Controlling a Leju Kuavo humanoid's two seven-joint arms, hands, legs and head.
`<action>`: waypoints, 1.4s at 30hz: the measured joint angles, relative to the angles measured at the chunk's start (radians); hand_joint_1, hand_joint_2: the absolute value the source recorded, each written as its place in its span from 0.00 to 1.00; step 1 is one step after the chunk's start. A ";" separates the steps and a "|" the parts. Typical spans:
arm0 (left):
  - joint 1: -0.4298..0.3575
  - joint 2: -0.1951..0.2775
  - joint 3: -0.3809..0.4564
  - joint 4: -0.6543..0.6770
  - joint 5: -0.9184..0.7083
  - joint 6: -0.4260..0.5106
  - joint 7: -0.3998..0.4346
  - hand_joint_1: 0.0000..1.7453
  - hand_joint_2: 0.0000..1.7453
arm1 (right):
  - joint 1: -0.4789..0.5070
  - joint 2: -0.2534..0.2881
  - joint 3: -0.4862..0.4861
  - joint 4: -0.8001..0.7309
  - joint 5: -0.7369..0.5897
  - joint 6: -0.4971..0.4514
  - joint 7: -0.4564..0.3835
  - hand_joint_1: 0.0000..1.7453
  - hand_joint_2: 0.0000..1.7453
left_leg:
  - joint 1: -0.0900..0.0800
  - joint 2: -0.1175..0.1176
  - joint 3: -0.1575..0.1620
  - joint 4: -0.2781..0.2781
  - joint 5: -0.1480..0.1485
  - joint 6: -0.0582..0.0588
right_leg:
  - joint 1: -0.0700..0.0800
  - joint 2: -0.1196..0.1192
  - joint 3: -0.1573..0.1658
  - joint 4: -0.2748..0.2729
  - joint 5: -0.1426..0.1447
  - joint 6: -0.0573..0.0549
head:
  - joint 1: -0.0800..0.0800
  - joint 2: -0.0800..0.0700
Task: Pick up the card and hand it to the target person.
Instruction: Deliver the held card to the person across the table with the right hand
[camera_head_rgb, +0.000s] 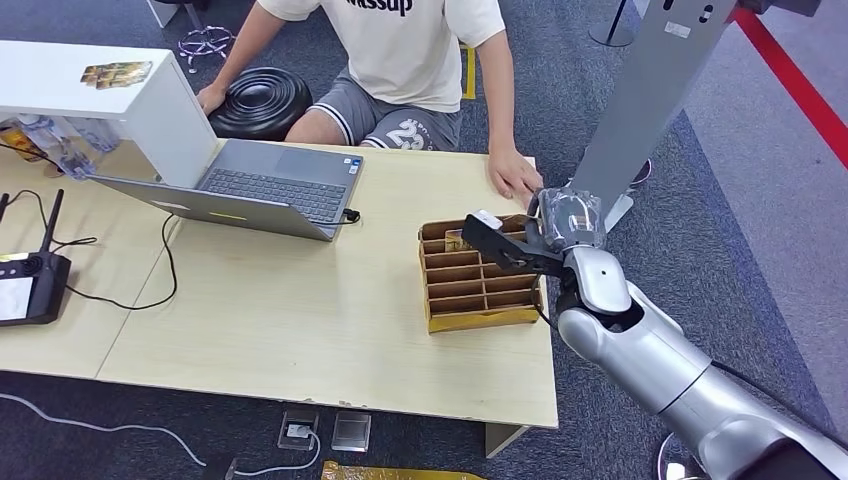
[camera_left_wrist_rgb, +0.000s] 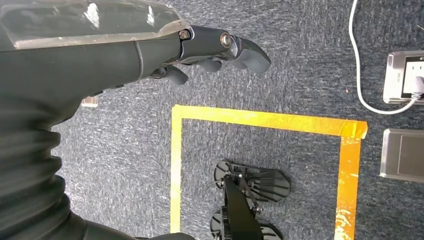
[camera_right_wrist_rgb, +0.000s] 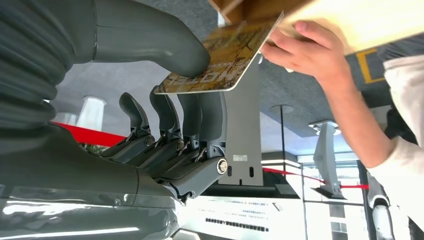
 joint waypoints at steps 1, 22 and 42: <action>0.001 0.001 0.000 0.001 0.001 0.000 0.000 0.00 1.00 | -0.007 -0.007 -0.005 -0.024 -0.014 0.014 0.005 0.80 1.00 | 0.000 0.000 0.000 0.000 0.000 0.000 | 0.000 0.000 0.000 0.000 0.000 0.000 | 0.000 0.000; 0.013 0.002 0.000 0.004 0.012 -0.001 -0.003 0.00 1.00 | -0.047 -0.085 -0.084 -0.401 -0.056 0.175 0.081 0.80 1.00 | 0.000 0.000 0.000 0.000 0.000 0.000 | 0.000 0.000 0.000 0.000 0.000 0.000 | 0.000 0.000; -0.014 -0.017 0.000 0.004 -0.010 -0.003 0.013 0.00 1.00 | 0.027 0.006 -0.144 -0.306 0.131 -0.300 -0.261 0.00 1.00 | 0.000 0.000 -0.001 0.000 0.000 0.000 | 0.000 0.000 0.000 0.000 0.000 0.000 | 0.000 0.000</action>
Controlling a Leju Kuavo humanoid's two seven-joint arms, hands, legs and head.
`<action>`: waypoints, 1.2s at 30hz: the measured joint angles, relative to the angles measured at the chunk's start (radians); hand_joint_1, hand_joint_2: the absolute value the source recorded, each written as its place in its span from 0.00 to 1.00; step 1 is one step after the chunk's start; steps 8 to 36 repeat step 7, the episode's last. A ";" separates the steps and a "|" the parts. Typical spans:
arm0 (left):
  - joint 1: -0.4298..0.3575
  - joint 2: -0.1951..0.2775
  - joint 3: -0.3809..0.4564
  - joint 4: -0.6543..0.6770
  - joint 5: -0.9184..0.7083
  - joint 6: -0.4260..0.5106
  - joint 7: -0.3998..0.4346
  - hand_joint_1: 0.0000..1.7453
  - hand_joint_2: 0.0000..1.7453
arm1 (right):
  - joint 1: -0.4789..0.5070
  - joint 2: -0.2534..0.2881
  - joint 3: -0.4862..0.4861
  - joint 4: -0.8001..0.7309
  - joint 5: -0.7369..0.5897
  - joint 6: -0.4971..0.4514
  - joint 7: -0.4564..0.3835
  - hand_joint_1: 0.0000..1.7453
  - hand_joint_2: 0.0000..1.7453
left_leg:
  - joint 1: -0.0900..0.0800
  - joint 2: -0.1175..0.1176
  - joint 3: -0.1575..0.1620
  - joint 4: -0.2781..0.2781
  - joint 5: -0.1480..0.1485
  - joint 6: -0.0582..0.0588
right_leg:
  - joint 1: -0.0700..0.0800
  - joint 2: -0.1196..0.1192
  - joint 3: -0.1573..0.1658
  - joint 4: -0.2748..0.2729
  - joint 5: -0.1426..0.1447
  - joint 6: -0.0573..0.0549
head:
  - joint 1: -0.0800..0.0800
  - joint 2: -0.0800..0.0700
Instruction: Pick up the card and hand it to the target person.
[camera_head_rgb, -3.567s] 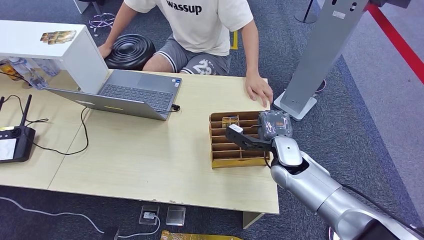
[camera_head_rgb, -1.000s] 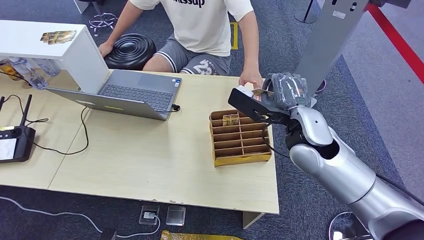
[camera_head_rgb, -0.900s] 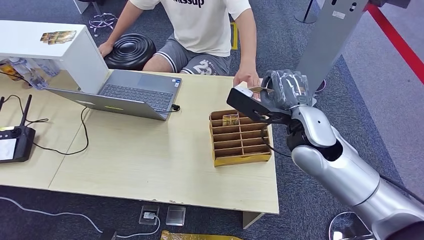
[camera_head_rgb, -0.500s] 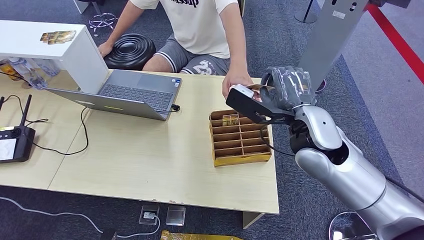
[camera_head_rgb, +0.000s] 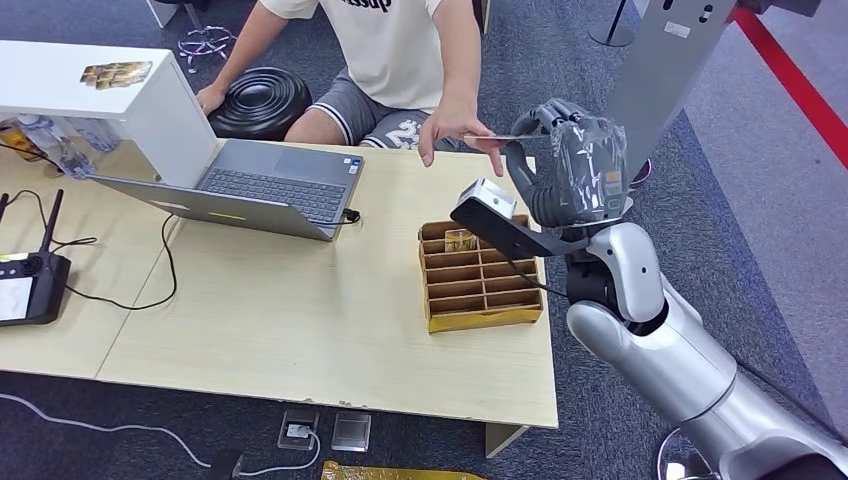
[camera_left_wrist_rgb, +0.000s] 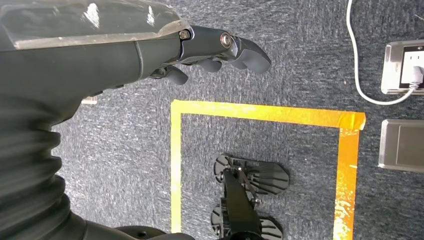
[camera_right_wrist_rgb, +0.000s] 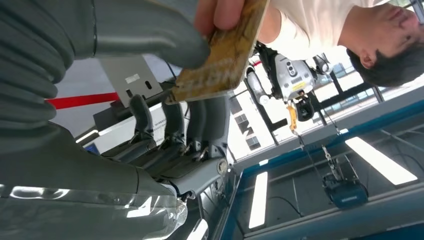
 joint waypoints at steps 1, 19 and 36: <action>0.000 0.000 0.000 0.000 0.000 0.000 0.000 0.00 1.00 | 0.002 0.008 0.000 0.018 0.004 -0.020 -0.011 0.00 1.00 | 0.000 0.000 0.000 0.000 0.000 0.000 | 0.000 0.000 0.000 0.000 0.000 0.000 | 0.000 0.000; 0.002 -0.001 0.000 0.000 0.005 0.007 0.000 0.00 0.00 | 0.007 0.053 0.006 0.114 0.011 -0.094 -0.056 0.00 1.00 | 0.000 0.000 0.000 0.000 0.000 0.000 | 0.000 0.000 0.000 0.000 0.000 0.000 | 0.001 0.000; 0.002 -0.001 0.000 0.000 0.005 0.007 0.000 0.00 0.00 | 0.007 0.053 0.006 0.114 0.011 -0.094 -0.056 0.00 1.00 | 0.000 0.000 0.000 0.000 0.000 0.000 | 0.000 0.000 0.000 0.000 0.000 0.000 | 0.001 0.000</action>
